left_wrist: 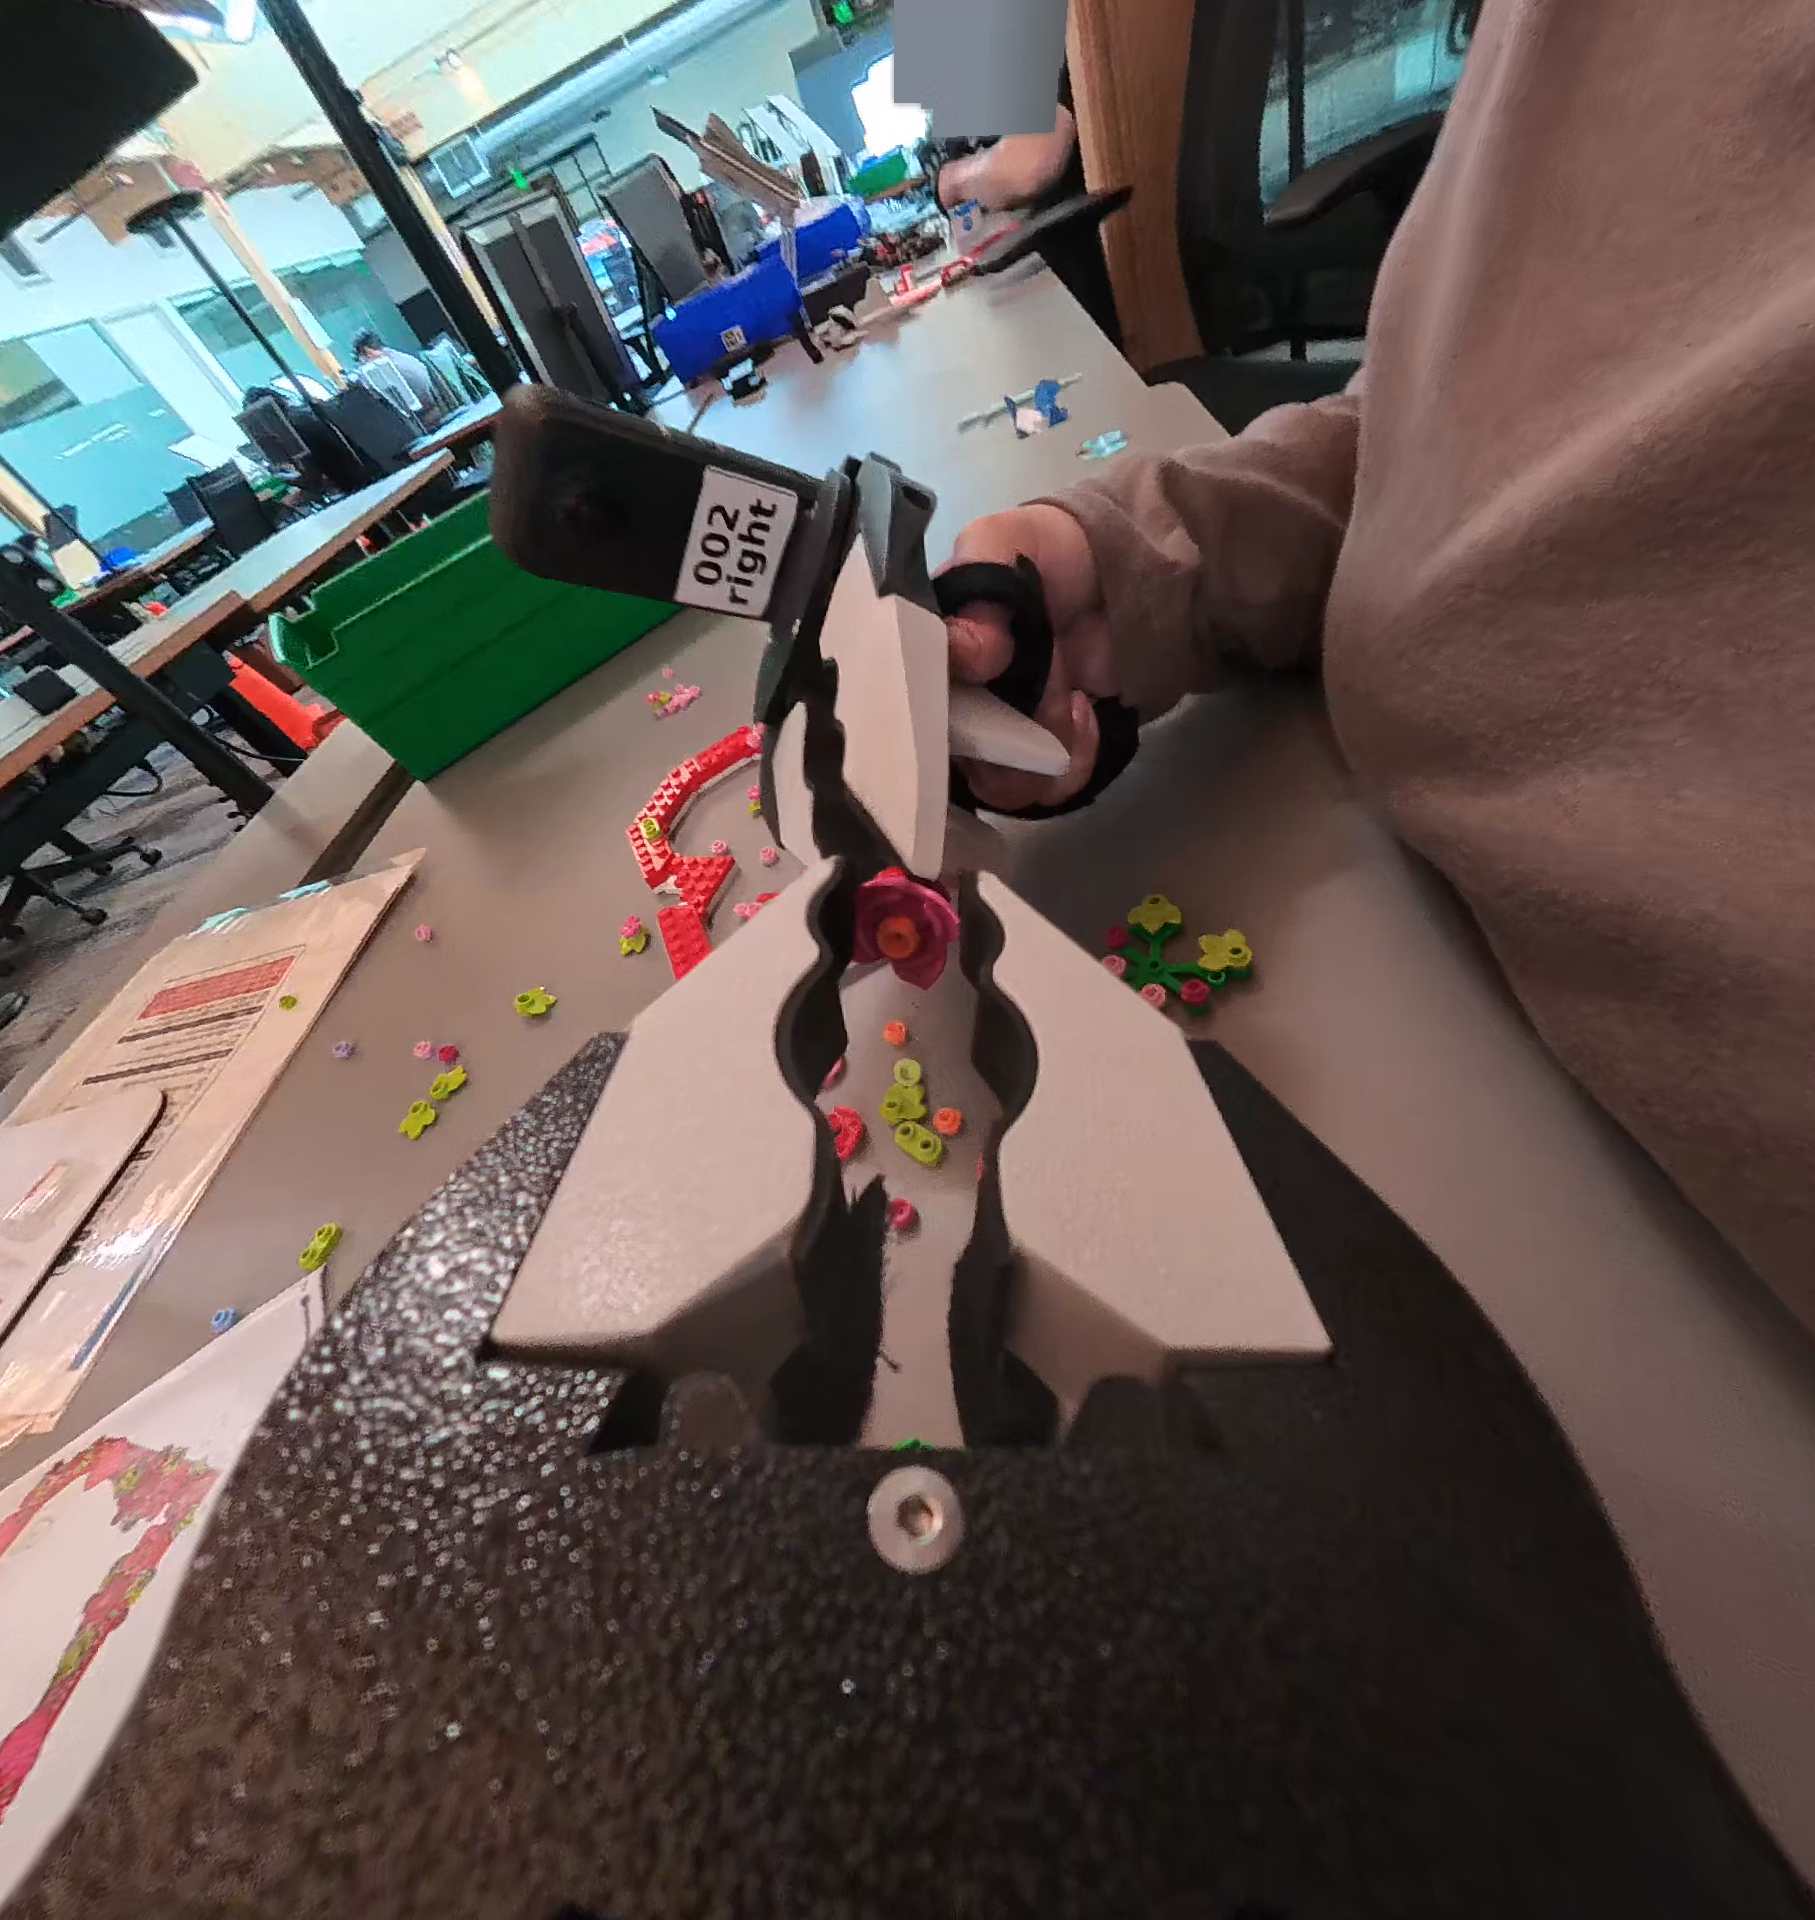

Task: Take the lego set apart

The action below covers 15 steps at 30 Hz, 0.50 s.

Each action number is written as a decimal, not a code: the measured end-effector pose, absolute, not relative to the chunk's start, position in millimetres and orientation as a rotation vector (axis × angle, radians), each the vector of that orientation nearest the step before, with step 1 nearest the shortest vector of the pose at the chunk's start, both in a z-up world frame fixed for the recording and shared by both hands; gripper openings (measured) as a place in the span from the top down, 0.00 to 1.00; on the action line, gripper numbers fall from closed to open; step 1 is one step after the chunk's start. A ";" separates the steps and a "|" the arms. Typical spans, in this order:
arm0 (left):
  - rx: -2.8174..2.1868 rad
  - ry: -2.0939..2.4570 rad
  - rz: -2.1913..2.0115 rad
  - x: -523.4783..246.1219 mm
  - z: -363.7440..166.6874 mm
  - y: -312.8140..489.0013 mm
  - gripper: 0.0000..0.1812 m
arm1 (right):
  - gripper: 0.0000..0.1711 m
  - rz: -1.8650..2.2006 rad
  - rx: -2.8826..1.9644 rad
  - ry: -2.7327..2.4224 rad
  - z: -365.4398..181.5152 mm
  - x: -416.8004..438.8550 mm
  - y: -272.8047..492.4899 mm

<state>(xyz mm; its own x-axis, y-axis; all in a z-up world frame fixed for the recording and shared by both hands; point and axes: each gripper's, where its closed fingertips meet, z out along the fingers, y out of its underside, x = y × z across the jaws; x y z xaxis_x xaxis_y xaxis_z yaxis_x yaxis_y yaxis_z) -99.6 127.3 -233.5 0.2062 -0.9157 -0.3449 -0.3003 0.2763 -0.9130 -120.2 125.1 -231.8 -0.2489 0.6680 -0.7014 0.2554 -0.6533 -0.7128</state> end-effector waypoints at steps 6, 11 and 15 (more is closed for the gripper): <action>-1.268 1.411 -0.610 -99.0 -239.2 121.1 0.91 | 0.92 1.899 -1.717 -1.218 -237.2 -118.0 118.2; -1.287 1.457 -0.553 -103.9 -243.4 120.2 0.91 | 0.92 1.863 -1.739 -1.251 -240.9 -112.4 118.4; -1.283 1.137 -0.743 -151.8 -195.9 139.3 0.91 | 0.92 1.778 -1.732 -1.041 -229.8 -85.8 160.1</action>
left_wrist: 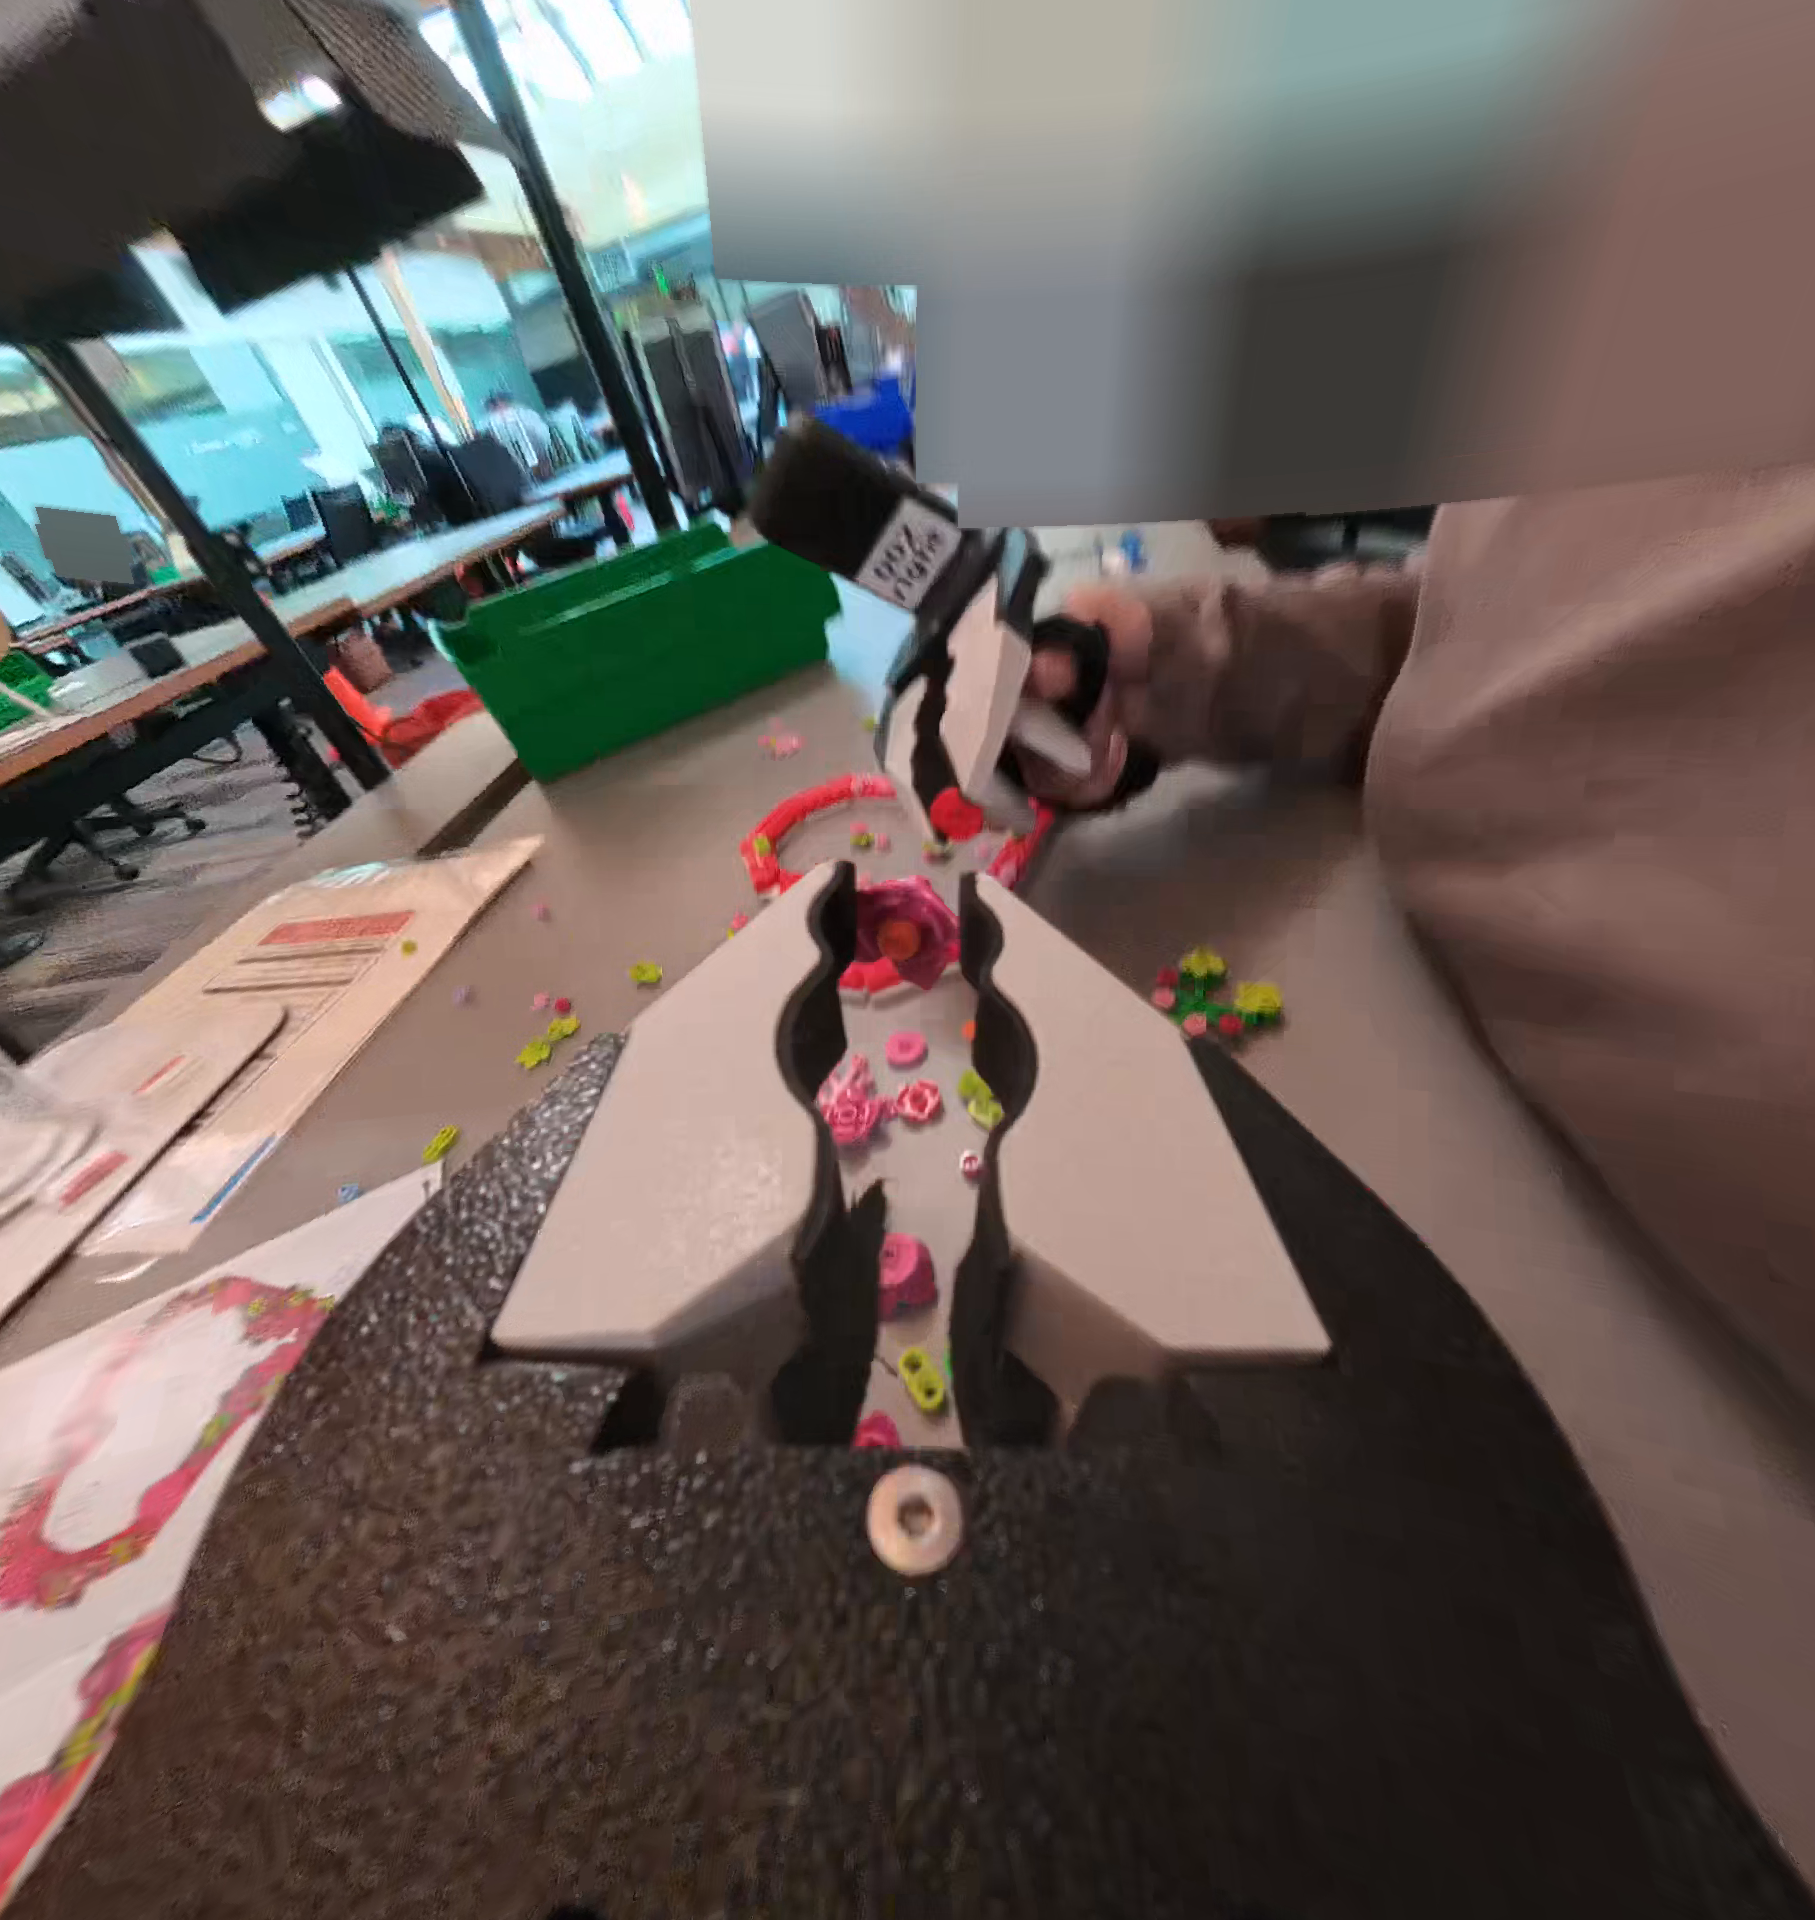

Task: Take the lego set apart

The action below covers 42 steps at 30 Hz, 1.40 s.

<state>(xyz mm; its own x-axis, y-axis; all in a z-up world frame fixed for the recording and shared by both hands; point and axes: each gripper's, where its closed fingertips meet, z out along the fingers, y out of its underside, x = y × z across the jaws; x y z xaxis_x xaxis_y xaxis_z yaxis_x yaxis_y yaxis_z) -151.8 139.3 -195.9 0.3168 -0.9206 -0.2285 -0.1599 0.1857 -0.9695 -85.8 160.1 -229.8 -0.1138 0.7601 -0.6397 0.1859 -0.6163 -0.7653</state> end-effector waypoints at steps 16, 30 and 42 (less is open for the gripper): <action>-1.497 1.235 -0.693 -125.8 -253.9 152.2 0.91 | 0.77 0.947 -1.877 -1.489 -303.0 -93.9 163.3; -1.476 1.285 -0.681 -117.7 -258.7 146.8 0.90 | 0.62 0.541 -1.737 -1.604 -311.5 -88.1 180.6; -1.263 1.284 -0.547 -102.5 -236.7 137.3 0.91 | 0.82 1.930 -1.788 -1.093 -239.6 -119.8 126.7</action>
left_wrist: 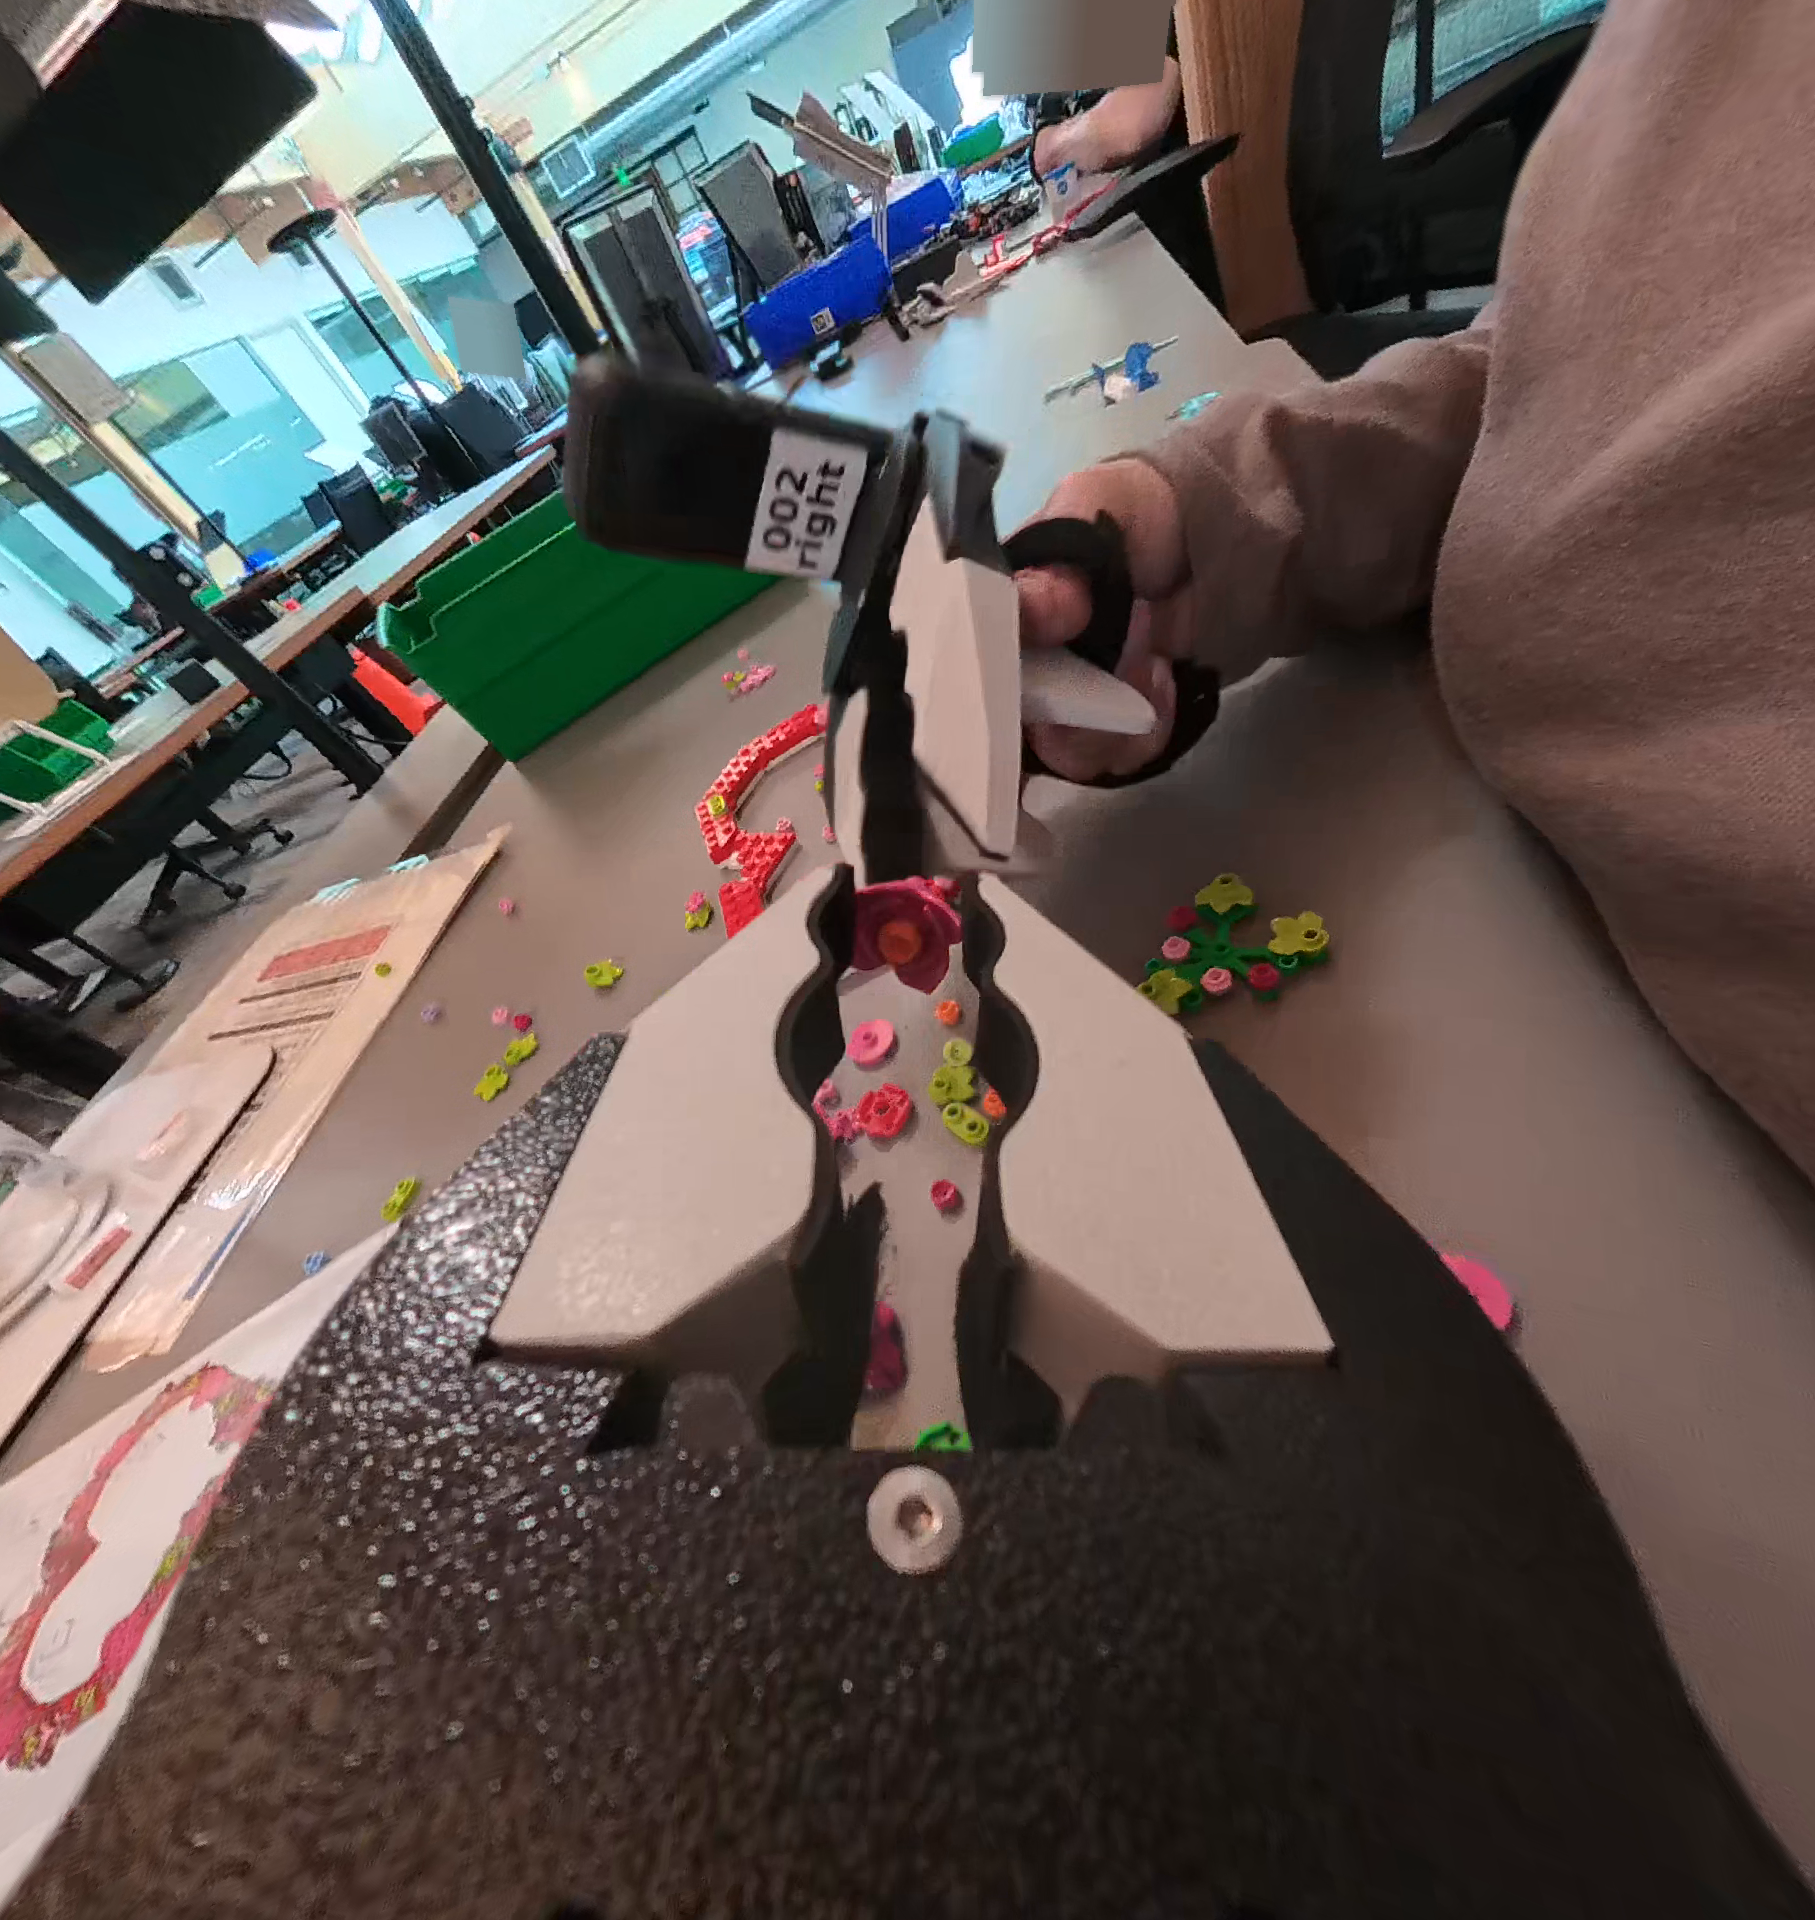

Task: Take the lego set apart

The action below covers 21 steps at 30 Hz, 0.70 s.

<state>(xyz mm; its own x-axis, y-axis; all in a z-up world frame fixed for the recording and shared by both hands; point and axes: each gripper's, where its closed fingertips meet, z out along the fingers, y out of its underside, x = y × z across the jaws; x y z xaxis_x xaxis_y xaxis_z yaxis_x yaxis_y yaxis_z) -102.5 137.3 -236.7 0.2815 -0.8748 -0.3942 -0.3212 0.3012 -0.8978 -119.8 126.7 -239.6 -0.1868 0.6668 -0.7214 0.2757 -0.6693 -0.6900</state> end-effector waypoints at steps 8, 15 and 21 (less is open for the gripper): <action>-1.240 1.309 -0.553 -95.0 -238.1 130.8 0.91 | 0.89 2.068 -1.766 -1.030 -236.5 -125.3 123.0; -1.247 1.227 -0.747 -105.6 -217.2 125.1 0.88 | 0.89 2.086 -1.650 -1.021 -220.8 -111.4 131.3; -1.221 1.288 -0.577 -103.7 -223.3 126.2 1.00 | 0.89 2.075 -1.655 -1.060 -223.2 -110.7 128.3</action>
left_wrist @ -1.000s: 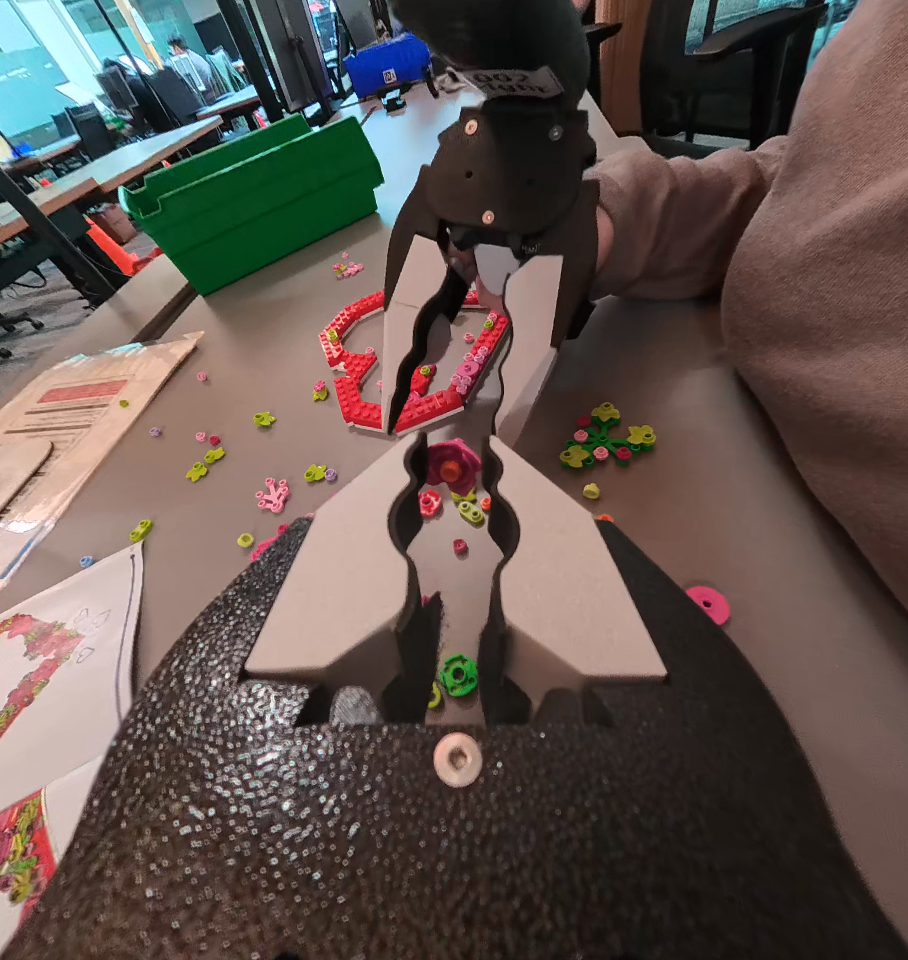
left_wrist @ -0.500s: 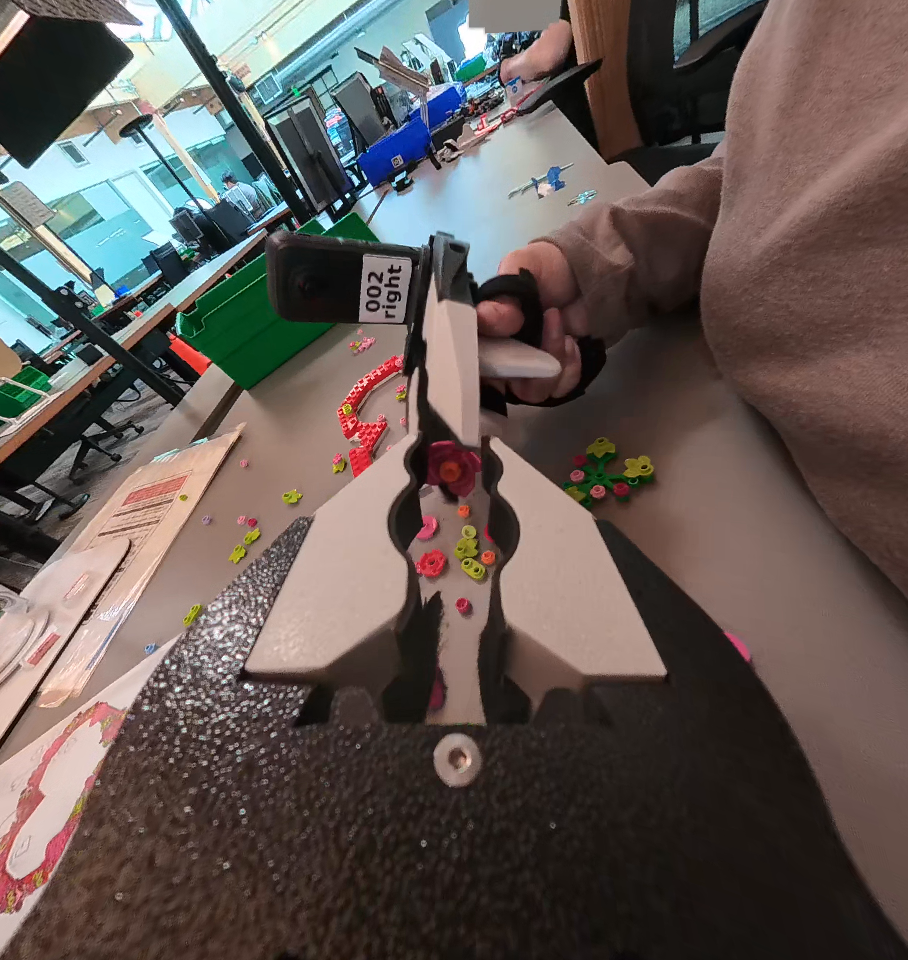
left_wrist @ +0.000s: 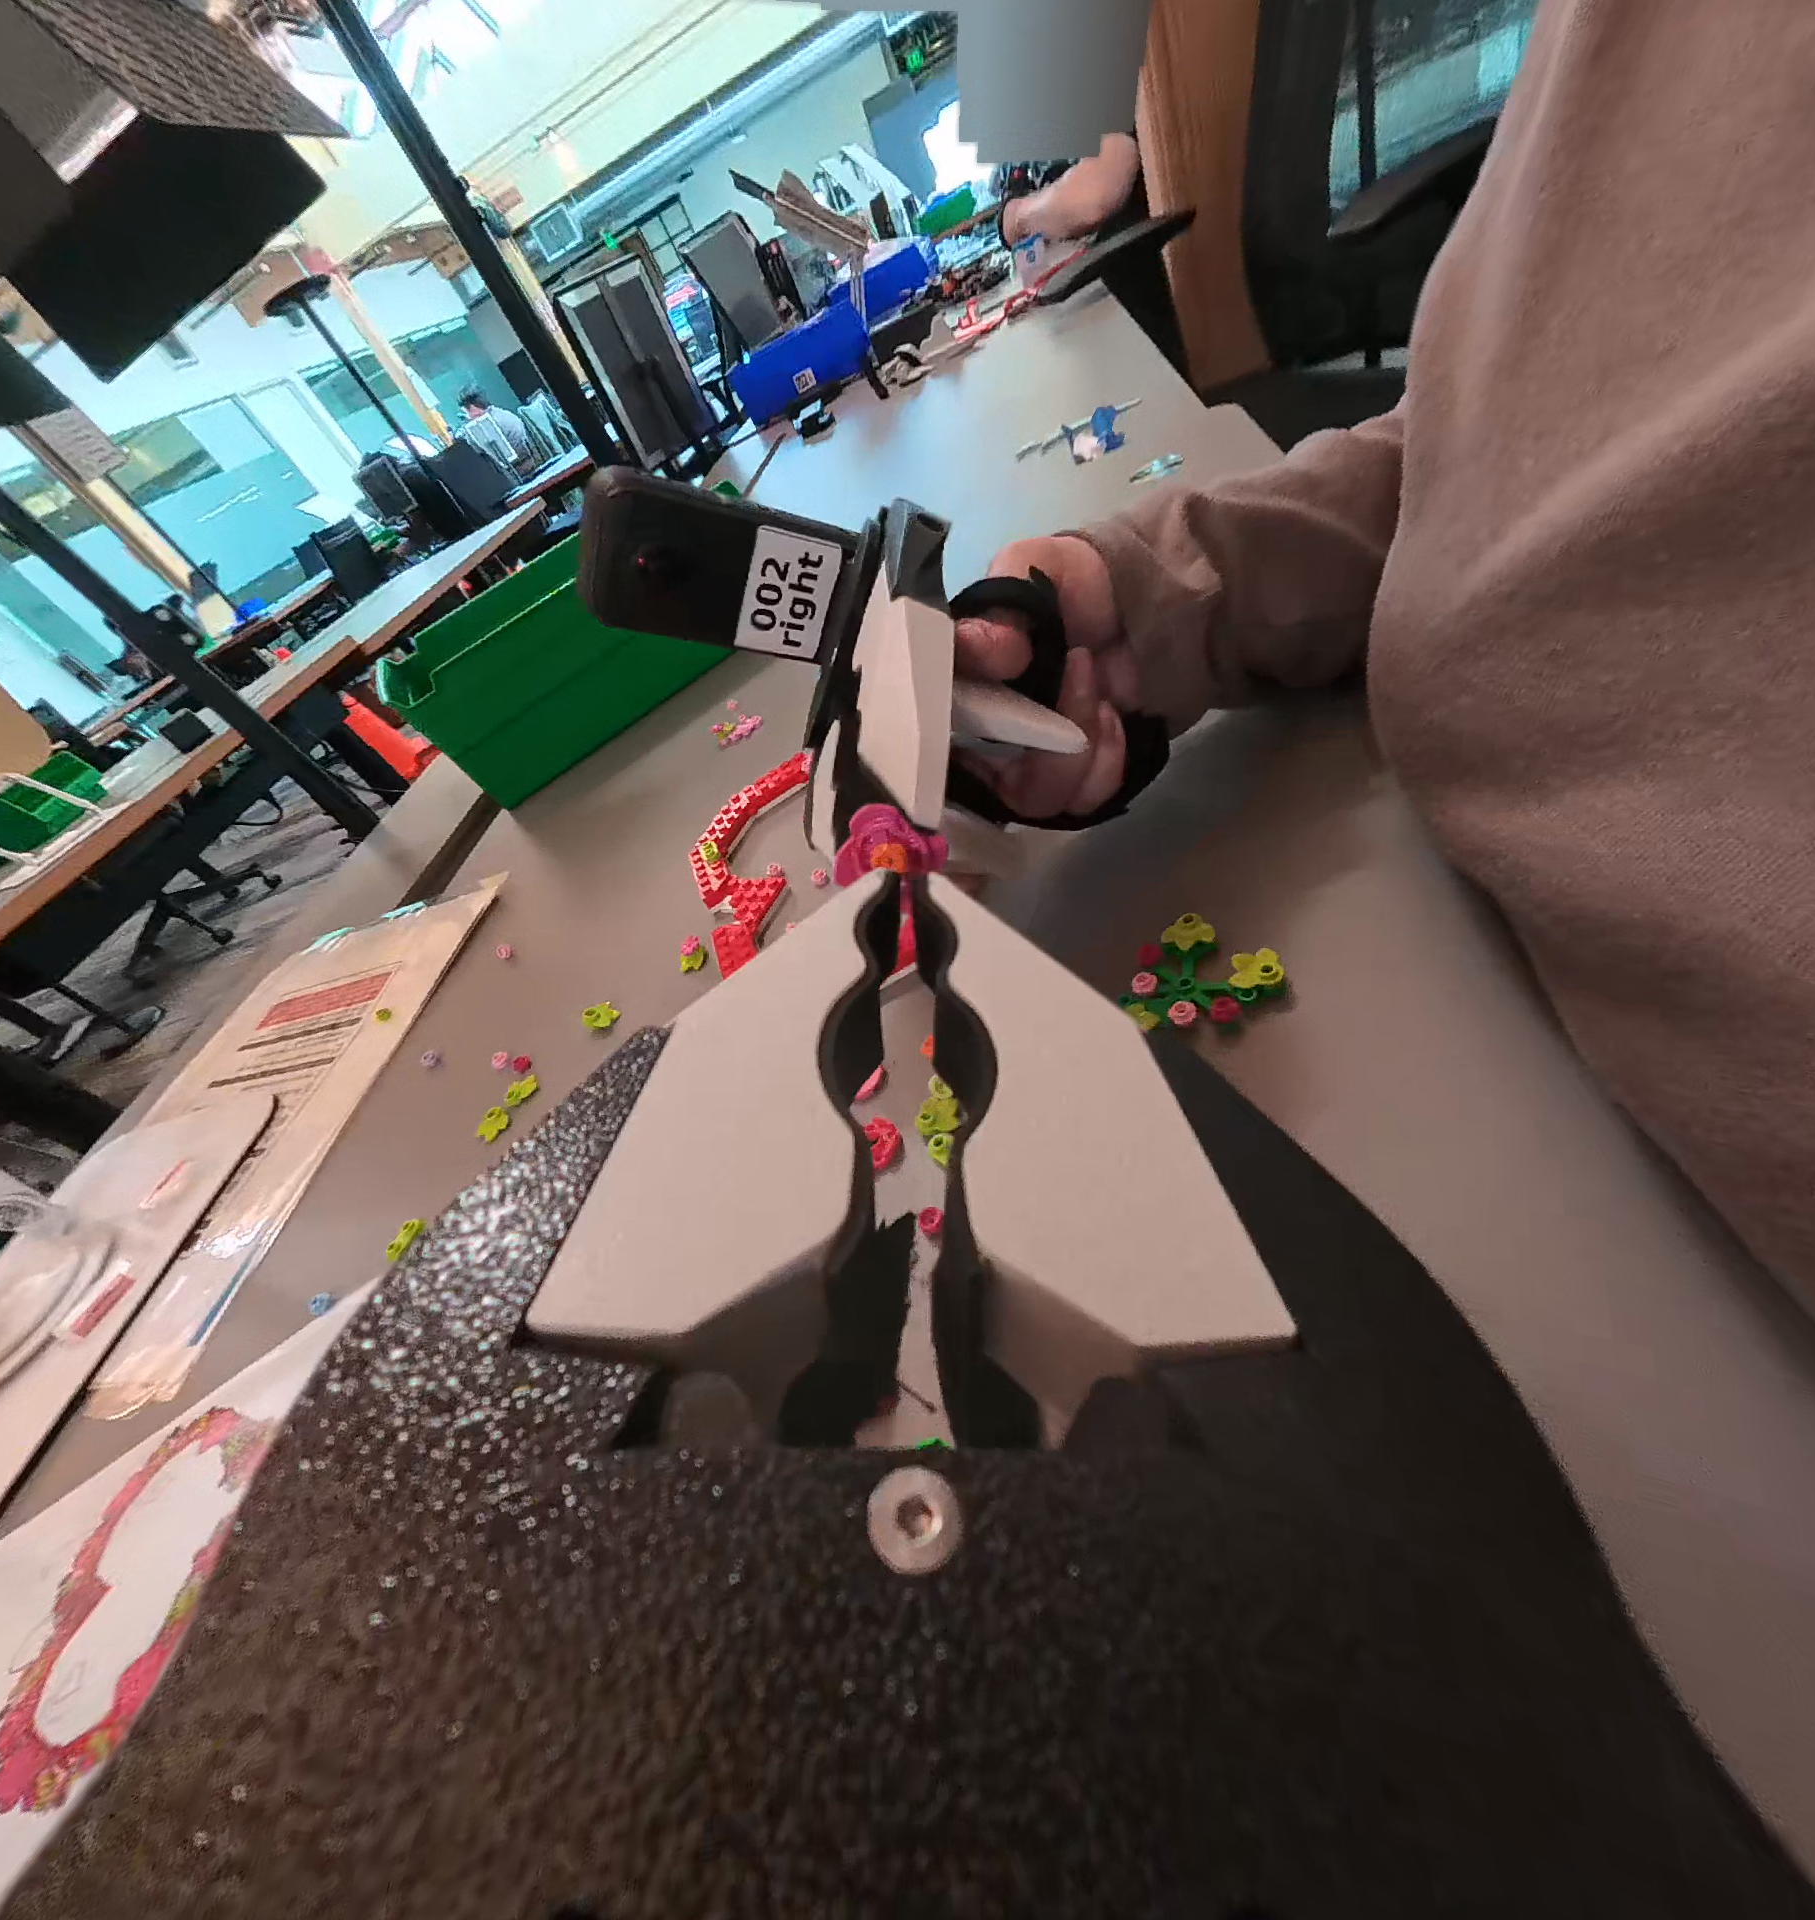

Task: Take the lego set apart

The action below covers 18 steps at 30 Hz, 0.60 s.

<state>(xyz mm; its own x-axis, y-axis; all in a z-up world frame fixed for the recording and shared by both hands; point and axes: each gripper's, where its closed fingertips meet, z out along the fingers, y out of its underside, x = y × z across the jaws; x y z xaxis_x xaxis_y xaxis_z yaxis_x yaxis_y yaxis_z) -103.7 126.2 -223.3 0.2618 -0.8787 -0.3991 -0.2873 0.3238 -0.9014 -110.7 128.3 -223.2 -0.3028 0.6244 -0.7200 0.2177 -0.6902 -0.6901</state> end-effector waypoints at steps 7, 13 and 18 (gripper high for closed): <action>-1.230 1.296 -0.588 -99.7 -227.1 125.4 0.97 | 0.89 2.068 -1.668 -1.113 -227.8 -112.5 122.0; -1.230 1.300 -0.586 -99.3 -228.0 125.5 0.94 | 0.89 2.070 -1.672 -1.135 -229.6 -113.4 119.0; -1.202 1.322 -0.567 -100.6 -227.5 122.4 0.99 | 0.89 2.078 -1.686 -1.115 -230.6 -114.1 120.8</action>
<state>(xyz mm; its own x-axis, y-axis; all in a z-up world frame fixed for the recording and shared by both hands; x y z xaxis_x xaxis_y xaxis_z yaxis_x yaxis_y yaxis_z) -100.6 122.4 -227.5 0.2356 -0.8760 -0.4209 -0.2990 0.3468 -0.8890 -114.1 120.8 -230.6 -0.3042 0.6134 -0.7288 0.2685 -0.6789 -0.6834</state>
